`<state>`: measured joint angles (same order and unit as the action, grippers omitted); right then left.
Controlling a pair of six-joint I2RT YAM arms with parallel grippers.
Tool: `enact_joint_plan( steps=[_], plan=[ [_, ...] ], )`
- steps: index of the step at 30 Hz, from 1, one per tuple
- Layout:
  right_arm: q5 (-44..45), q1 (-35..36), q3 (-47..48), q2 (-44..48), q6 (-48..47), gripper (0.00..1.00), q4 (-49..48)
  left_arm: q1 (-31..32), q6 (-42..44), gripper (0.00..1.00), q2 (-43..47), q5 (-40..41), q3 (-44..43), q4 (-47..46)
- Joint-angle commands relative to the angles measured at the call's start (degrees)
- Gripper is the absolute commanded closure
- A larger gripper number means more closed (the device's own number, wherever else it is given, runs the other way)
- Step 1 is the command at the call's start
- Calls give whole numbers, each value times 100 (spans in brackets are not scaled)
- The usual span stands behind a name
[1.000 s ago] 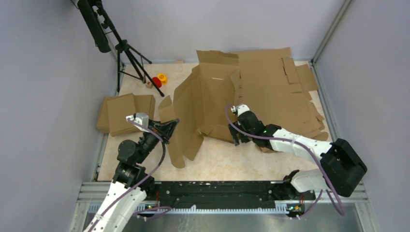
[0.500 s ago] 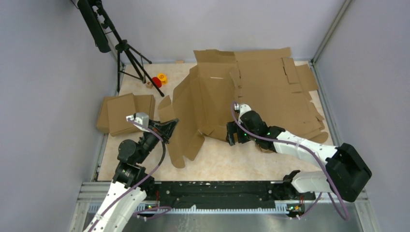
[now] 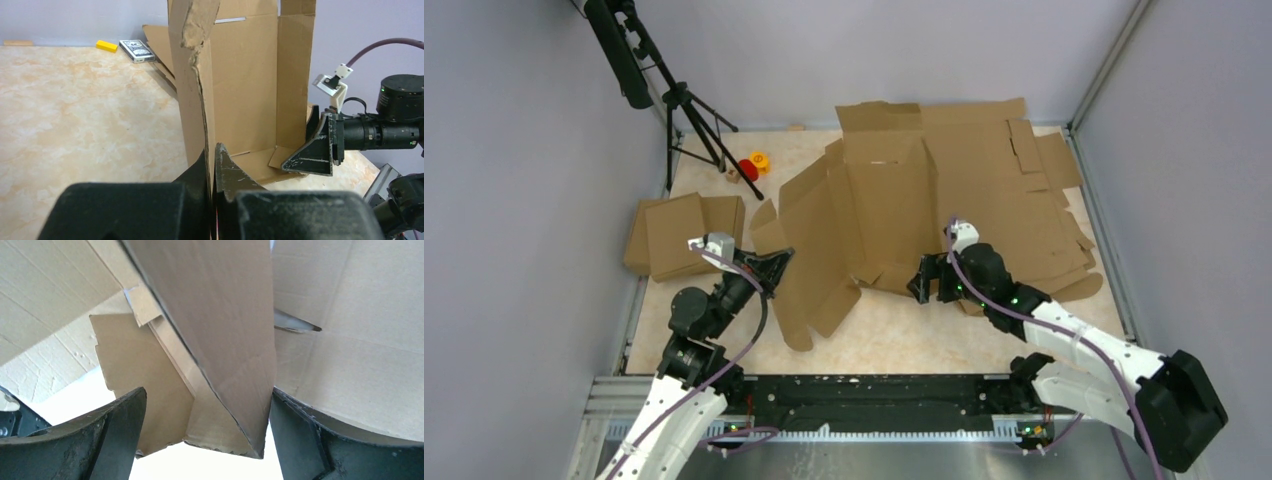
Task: Fold the paper box
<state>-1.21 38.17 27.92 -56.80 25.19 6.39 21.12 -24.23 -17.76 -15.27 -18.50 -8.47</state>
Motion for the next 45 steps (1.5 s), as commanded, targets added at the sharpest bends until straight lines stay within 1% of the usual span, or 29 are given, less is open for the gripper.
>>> enact_joint_plan(
  steps=[1,5,7,9,12,17,20,22,24,27,29,31,32,36,38,40,45],
  plan=[
    [257,-66,-443,513,186,12,-1308,46,-29,100,-6,-90,53,13],
    [615,-64,-595,504,75,12,-1848,42,-5,100,13,-82,41,46],
    [553,-65,-803,538,-99,12,-2279,47,-3,100,21,-60,40,50],
    [300,-65,-798,557,-446,13,-2387,41,6,100,10,-64,35,56],
    [538,-64,-634,713,-891,13,-1765,42,15,100,1,-58,16,80],
    [1923,-65,-229,934,-1310,12,-561,44,17,100,10,9,7,82],
    [2208,-64,-47,909,-1380,11,-125,41,15,100,9,79,-2,92],
    [2021,-64,8,847,-1344,11,-59,41,10,100,30,121,-24,112],
    [1583,-58,-8,725,-1333,12,-157,44,6,100,75,137,-30,110],
    [1130,-64,62,421,-1296,19,-255,49,13,100,136,178,-55,145],
    [818,-63,121,245,-1227,21,-297,43,21,100,215,252,-54,161],
    [586,22,111,160,-1069,22,-537,43,9,100,283,294,-40,103],
    [611,120,101,109,-986,24,-765,45,-17,100,297,293,-33,31],
    [1120,355,342,-466,-831,30,-1303,46,-174,100,173,249,-99,-232],
    [1311,359,546,-906,-754,35,-1626,43,-141,100,71,273,-198,-279],
    [1360,389,672,-1339,-744,37,-2289,41,5,100,-18,433,-291,-265],
    [1733,454,1008,-2546,-1051,37,-3808,43,238,100,16,926,-291,-295]
  ],
)
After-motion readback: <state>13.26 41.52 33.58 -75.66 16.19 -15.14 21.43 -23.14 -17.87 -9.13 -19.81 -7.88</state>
